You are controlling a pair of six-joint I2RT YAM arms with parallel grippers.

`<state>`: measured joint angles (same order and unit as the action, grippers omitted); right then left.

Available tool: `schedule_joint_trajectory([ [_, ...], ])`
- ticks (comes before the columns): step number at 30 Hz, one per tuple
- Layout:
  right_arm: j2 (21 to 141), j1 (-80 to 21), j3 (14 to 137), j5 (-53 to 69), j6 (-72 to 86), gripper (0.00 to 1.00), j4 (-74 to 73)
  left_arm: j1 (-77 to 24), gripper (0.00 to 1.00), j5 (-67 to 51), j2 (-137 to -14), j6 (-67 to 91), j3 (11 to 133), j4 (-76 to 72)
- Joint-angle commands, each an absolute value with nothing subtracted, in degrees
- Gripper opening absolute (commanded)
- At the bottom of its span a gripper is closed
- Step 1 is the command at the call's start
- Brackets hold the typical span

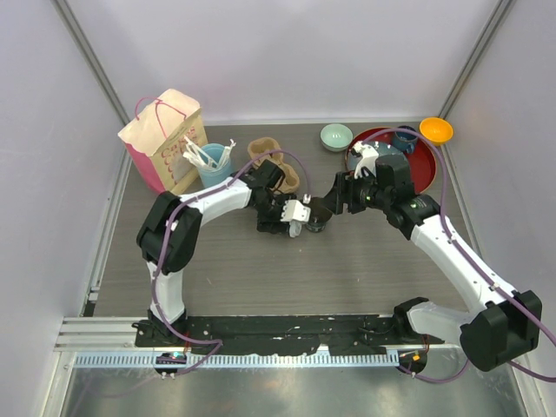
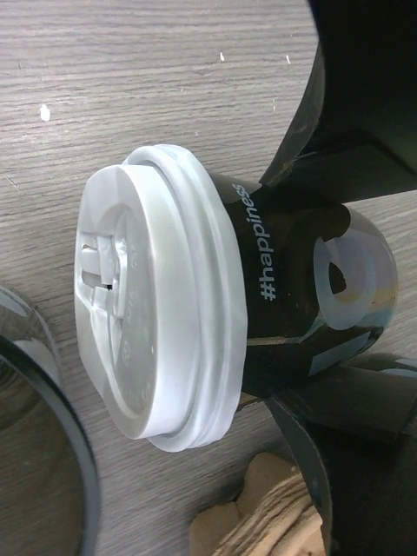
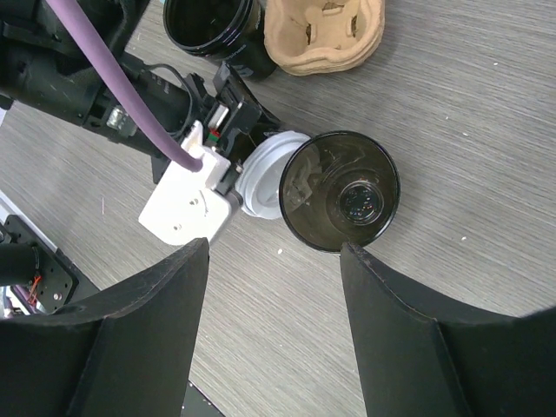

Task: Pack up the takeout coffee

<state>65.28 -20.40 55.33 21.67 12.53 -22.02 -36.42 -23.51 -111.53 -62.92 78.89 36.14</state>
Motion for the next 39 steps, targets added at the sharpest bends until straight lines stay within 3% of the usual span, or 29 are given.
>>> schedule_joint_trajectory([
  [1, 63.5, -20.2, 56.2, 21.4, 11.7, 0.68, -21.6, -34.3, 0.60, -27.9, -106.9, -59.6, 78.2, 35.2],
  [10, 60.4, -20.1, 61.1, 28.5, 2.5, 0.66, -24.5, -32.3, 0.58, -36.9, -98.2, -52.7, 76.8, 39.2],
  [17, 55.0, -20.6, 63.7, 51.6, -10.4, 0.69, -20.6, -31.6, 0.58, -46.5, -87.2, -46.1, 78.0, 48.2],
  [23, 53.3, -22.3, 69.0, 60.5, -37.3, 0.68, -32.0, -31.5, 0.58, -56.9, -82.2, -42.5, 79.5, 58.2],
  [28, 56.9, -25.9, 76.8, 59.3, -46.6, 0.62, -43.0, -31.4, 0.59, -63.0, -79.1, -42.5, 81.1, 65.2],
  [31, 62.1, -35.2, 81.1, 50.4, -53.5, 0.53, -52.1, -31.5, 0.59, -65.3, -78.1, -42.6, 82.3, 67.6],
  [34, 65.6, -42.7, 82.4, 42.5, -55.4, 0.43, -54.1, -31.4, 0.59, -65.8, -77.7, -42.5, 83.0, 68.6],
  [39, 64.1, -43.2, 79.9, 41.8, -54.1, 0.42, -49.1, -31.4, 0.59, -65.6, -77.3, -42.6, 83.1, 69.3],
])
